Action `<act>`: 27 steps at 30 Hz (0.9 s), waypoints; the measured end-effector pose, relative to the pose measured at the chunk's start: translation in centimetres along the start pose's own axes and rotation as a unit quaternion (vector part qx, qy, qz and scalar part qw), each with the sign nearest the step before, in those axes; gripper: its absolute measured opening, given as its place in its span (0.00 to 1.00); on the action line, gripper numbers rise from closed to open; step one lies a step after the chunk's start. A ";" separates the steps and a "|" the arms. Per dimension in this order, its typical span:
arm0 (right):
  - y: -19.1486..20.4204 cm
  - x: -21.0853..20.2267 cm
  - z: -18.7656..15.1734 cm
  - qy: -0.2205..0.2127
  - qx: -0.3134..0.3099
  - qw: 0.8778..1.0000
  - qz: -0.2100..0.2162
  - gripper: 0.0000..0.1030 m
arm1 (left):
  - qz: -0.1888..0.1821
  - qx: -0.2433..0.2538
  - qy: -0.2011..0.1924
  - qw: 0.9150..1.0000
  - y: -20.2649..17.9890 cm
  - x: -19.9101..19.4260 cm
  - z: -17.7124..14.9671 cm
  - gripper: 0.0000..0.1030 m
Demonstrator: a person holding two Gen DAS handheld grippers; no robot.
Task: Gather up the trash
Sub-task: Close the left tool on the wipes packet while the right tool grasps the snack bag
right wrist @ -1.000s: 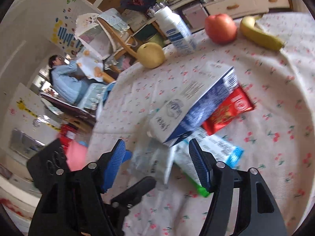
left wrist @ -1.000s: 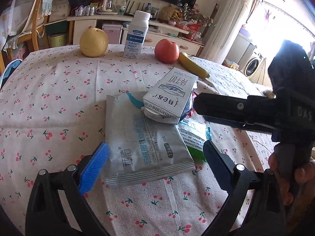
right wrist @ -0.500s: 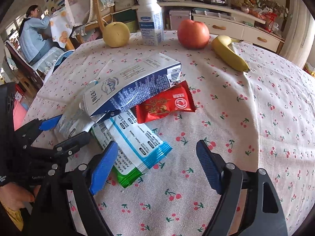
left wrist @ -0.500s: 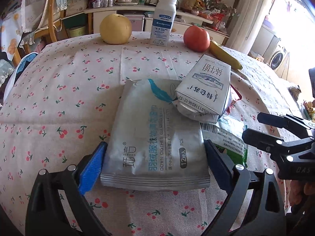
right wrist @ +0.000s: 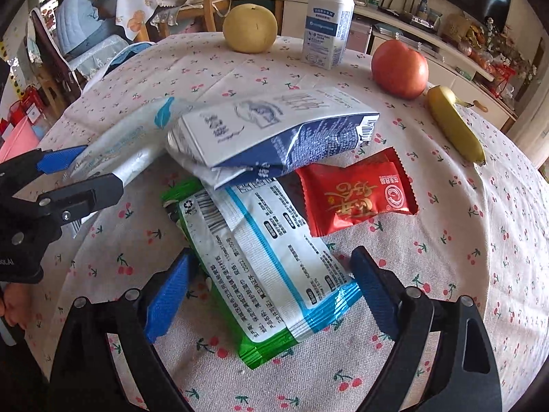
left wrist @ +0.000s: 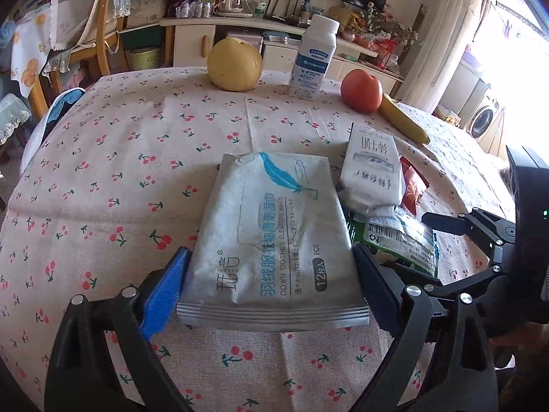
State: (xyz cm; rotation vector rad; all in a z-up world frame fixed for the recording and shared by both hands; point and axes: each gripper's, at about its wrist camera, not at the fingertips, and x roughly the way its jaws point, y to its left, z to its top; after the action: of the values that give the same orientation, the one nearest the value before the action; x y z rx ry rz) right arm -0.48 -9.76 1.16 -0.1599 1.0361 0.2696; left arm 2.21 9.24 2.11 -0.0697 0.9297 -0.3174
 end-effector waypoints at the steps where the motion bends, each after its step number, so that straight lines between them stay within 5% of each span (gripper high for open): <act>1: 0.1 0.1 0.1 -0.001 0.000 1.000 -0.002 0.87 | -0.003 -0.003 0.000 1.000 0.2 0.0 0.1 0.90; 12: 0.9 -0.4 0.4 0.000 0.031 1.000 -0.001 0.58 | -0.022 -0.027 -0.018 0.999 2.3 -1.8 0.4 0.90; 26: 4.7 -1.7 0.1 -0.029 0.110 0.990 0.087 0.44 | -0.008 -0.049 -0.063 0.997 6.3 -6.0 -0.1 0.90; 27: 5.3 -1.8 0.1 -0.030 0.109 0.989 0.094 0.43 | -0.007 -0.048 -0.067 0.997 6.5 -6.4 -0.2 0.78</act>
State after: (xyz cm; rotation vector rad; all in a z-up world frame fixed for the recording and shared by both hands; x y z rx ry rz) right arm -2.81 -4.93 2.76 0.1434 1.0140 0.3269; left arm 0.09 17.34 5.68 -0.1844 0.8105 -0.2772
